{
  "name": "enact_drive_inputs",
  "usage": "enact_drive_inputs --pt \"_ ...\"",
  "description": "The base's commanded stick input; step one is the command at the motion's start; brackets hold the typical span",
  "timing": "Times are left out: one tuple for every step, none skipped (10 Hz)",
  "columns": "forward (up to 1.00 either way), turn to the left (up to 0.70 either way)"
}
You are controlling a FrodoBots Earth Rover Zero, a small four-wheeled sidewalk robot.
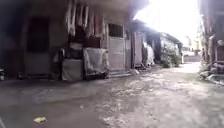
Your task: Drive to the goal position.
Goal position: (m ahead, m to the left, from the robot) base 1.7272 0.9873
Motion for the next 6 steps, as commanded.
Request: enact_drive_inputs --pt "0.0 -0.45" --pt "0.0 -0.45" --pt "0.0 -0.45" --pt "0.0 -0.45" --pt "0.0 -0.45" --pt "0.0 -0.45"
